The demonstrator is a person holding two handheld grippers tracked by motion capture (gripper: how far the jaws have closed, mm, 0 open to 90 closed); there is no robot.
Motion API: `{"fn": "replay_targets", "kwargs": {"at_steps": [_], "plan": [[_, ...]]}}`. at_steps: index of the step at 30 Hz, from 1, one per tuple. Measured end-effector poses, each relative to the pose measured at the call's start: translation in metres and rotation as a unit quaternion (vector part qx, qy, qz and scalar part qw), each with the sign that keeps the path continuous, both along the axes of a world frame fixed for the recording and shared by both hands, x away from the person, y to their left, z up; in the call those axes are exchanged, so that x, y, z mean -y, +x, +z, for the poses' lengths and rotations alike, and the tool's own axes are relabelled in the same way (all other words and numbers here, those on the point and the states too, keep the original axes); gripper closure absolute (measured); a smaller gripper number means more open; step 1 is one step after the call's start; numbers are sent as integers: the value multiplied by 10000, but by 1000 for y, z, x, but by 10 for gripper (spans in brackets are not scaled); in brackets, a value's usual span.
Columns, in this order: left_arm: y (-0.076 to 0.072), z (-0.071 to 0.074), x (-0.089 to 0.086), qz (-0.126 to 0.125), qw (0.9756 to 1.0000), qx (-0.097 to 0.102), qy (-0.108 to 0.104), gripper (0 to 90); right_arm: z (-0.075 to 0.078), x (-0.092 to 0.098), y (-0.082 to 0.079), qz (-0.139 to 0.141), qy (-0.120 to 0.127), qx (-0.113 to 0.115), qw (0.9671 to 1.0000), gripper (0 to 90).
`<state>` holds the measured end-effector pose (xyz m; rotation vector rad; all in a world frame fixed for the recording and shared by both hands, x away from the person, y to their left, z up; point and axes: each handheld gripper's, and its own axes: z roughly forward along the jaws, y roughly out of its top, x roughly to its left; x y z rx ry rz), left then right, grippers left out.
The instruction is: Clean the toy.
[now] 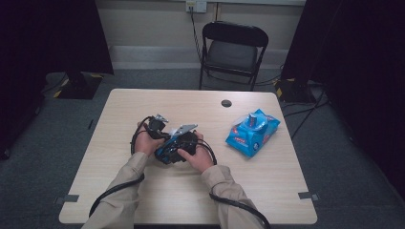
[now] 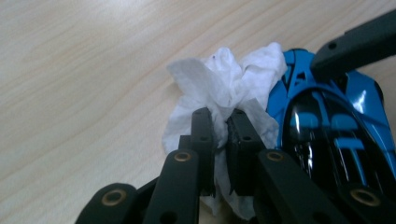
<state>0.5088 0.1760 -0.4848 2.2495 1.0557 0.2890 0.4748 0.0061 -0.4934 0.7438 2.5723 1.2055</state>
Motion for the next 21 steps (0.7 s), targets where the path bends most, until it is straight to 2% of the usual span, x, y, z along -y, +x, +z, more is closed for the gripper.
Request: {"fn": "replay_targets", "kwargs": {"at_steps": [8,21], "plan": [[-13,2,-13,-8,9999,-135,-18,828,0,0,0,-17,2,-5,10000,0],[-29,2,-29,-20,9999,-159,-26,828,0,0,0,-7,26,16,10000,0]]}}
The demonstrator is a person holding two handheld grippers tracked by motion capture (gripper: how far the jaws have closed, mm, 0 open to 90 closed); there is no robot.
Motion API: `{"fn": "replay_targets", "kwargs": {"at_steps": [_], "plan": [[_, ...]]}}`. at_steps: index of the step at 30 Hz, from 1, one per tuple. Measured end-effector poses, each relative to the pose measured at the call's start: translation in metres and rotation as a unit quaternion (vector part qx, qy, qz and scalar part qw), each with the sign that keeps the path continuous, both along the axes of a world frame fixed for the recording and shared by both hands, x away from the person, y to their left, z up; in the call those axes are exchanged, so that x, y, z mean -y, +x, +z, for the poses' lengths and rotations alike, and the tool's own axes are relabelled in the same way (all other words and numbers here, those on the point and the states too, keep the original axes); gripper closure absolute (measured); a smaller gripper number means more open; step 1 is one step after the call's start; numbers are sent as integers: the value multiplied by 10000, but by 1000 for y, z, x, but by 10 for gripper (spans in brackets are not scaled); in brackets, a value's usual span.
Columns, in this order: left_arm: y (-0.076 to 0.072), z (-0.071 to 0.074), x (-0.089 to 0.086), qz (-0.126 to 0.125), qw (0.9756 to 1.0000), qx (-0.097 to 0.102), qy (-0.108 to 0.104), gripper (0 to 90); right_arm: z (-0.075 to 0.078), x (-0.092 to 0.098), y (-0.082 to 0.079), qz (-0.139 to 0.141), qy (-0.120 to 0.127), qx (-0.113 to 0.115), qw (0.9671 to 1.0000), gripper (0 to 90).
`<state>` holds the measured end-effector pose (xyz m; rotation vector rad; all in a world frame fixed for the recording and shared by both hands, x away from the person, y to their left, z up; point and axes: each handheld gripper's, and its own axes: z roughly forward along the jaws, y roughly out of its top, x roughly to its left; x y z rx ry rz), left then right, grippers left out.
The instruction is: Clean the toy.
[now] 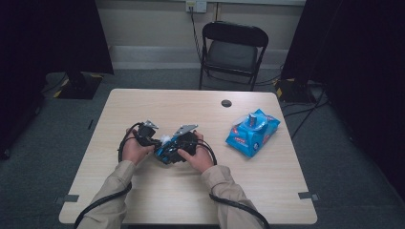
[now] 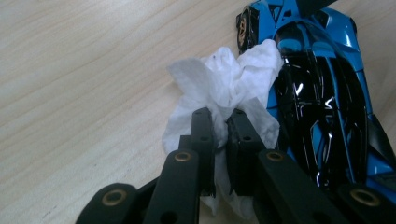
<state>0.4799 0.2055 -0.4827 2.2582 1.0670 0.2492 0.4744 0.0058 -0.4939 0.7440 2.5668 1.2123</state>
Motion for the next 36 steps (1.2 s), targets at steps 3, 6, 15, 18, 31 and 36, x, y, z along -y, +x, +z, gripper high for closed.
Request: {"fn": "replay_targets", "kwargs": {"at_steps": [3,6,15,18,31,36], "plan": [[-3,0,-3,20,10000,5,-6,828,0,0,0,0,-3,-4,10000,0],[-6,-1,-6,20,10000,6,-18,828,0,0,0,-1,-1,0,10000,0],[-15,0,-14,7,10000,-37,5,828,0,0,0,-4,15,10,10000,0],[-20,0,-19,9,10000,-74,-40,827,0,0,0,-1,6,10,10000,0],[-34,-1,-30,16,9999,-62,-106,828,0,0,-1,-11,20,16,10000,0],[-44,-1,-35,19,9998,-41,-171,828,0,0,-1,-10,24,16,10000,0]]}}
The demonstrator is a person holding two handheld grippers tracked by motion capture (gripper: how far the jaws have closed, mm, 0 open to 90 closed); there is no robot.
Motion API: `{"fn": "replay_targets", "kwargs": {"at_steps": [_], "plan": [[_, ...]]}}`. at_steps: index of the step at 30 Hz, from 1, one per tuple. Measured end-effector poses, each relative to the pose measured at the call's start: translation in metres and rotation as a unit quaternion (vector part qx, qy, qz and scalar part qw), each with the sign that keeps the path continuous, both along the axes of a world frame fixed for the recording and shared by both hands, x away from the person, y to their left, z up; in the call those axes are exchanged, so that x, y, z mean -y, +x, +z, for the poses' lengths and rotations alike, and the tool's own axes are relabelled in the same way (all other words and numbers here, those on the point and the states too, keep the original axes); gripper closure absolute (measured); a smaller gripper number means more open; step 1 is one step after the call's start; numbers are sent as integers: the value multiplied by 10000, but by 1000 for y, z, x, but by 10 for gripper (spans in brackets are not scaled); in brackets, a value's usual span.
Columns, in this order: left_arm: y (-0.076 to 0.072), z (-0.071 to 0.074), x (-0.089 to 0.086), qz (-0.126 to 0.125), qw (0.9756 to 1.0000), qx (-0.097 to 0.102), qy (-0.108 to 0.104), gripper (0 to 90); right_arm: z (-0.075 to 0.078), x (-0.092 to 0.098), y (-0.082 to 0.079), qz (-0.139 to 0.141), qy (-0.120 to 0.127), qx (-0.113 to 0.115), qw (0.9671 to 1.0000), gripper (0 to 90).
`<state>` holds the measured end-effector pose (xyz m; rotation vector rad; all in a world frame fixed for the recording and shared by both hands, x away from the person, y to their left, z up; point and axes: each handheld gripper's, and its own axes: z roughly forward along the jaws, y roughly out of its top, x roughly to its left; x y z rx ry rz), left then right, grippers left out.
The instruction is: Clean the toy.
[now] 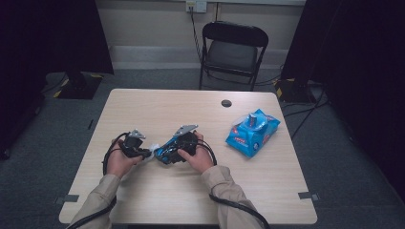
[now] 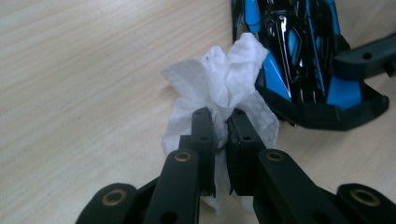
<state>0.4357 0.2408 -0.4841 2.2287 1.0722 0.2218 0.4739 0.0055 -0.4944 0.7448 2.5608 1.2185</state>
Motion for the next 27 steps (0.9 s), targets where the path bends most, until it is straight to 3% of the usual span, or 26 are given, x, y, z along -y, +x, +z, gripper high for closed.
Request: {"fn": "replay_targets", "kwargs": {"at_steps": [6,11,16,19,24,25,27], "plan": [[-8,1,-7,57,10000,-3,-28,825,-1,0,-1,-27,29,18,10000,0],[-14,7,-20,253,9996,44,-113,819,-1,0,-1,-54,46,19,10000,0],[-17,13,-22,282,9995,73,-90,814,-3,2,-3,-98,156,67,9998,0],[-19,16,-20,273,9996,95,-50,807,-2,5,-2,-155,157,-16,9998,0],[-20,24,-17,251,9995,175,-104,793,2,9,-1,-194,165,-144,9996,81],[-21,30,-15,235,9994,191,-138,793,6,14,-1,-163,179,-134,9996,176],[-21,37,-11,191,9994,235,-155,788,9,19,-2,-141,82,-114,9998,141]]}}
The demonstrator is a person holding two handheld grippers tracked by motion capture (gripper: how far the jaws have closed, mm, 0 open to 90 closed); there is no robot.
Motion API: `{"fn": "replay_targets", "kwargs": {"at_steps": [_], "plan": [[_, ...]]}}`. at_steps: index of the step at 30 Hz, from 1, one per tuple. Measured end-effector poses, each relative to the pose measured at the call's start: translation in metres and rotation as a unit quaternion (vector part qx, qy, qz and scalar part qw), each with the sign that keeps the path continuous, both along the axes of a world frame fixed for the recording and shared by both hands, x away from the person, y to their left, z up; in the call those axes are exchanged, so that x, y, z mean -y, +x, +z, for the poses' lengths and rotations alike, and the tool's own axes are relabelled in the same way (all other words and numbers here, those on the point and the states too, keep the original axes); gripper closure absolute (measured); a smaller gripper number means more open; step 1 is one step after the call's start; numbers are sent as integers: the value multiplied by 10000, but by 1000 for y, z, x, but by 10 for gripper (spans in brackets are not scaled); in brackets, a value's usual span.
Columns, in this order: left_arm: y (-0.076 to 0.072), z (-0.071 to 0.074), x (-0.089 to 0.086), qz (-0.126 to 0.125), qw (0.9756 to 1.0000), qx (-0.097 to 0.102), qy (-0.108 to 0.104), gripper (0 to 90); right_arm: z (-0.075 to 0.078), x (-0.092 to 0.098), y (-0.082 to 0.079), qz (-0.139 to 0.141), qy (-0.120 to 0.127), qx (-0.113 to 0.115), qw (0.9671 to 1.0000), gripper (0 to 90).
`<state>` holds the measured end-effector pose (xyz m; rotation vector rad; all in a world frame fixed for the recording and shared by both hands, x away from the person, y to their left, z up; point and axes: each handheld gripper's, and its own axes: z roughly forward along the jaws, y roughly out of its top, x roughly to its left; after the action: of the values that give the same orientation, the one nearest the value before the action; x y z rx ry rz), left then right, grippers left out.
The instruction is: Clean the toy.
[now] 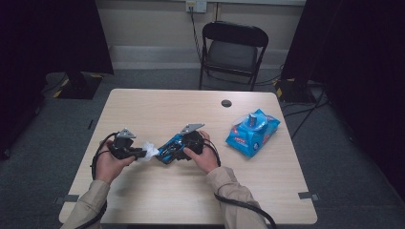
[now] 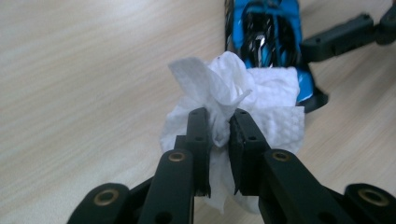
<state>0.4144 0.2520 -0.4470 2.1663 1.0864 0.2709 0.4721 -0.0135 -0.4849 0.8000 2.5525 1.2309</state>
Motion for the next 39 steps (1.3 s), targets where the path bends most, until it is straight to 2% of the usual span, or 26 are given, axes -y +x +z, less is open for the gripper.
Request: {"fn": "replay_targets", "kwargs": {"at_steps": [1,3,4,6,9,11,12,13,14,16,17,18,21,24,25,26,27,28,32,33,39], "plan": [[0,4,2,-21,10000,29,8,788,2,4,0,18,11,22,10000,168],[0,7,5,-51,10000,65,7,783,5,8,-1,-11,88,39,10000,144],[-1,13,10,-101,9999,118,-34,783,11,17,-3,-37,138,25,9999,156],[-1,15,14,-134,9998,131,-79,779,16,26,-6,7,148,54,9999,152],[0,24,31,-310,9992,164,-202,778,20,41,-13,85,198,32,9998,146],[0,25,36,-356,9990,175,-186,775,21,46,-16,118,224,18,9997,147],[0,28,47,-501,9985,183,-134,778,22,59,-21,129,246,31,9996,147],[0,28,47,-501,9985,183,-134,779,23,66,-24,130,231,65,9996,148],[0,29,61,-614,9978,202,-162,778,24,73,-26,96,228,77,9997,148],[-1,30,75,-758,9967,240,-185,774,27,85,-31,66,238,134,9996,152],[-1,30,75,-758,9967,240,-185,773,28,91,-34,59,227,163,9996,153],[-3,28,90,-896,9955,222,-213,773,29,97,-36,61,262,159,9995,154],[-4,23,112,-1050,9940,170,-270,773,31,111,-44,46,235,222,9995,184],[-5,15,132,-1205,9924,109,-235,771,31,122,-51,18,255,221,9994,186],[-5,15,132,-1205,9924,109,-235,770,31,122,-51,18,255,221,9994,186],[-4,11,142,-1276,9915,66,-227,772,31,128,-56,18,251,238,9994,189],[-4,11,142,-1276,9915,66,-227,773,31,130,-58,4,272,235,9994,190],[-4,8,152,-1331,9908,63,-220,773,31,133,-59,-16,269,255,9993,190],[-4,1,171,-1463,9890,15,-212,769,31,143,-64,-32,261,267,9993,196],[-3,0,174,-1512,9883,-41,-181,767,31,146,-65,-49,299,260,9992,195],[0,-13,191,-1610,9868,-60,-174,769,27,160,-69,-122,343,250,9990,196]]}}
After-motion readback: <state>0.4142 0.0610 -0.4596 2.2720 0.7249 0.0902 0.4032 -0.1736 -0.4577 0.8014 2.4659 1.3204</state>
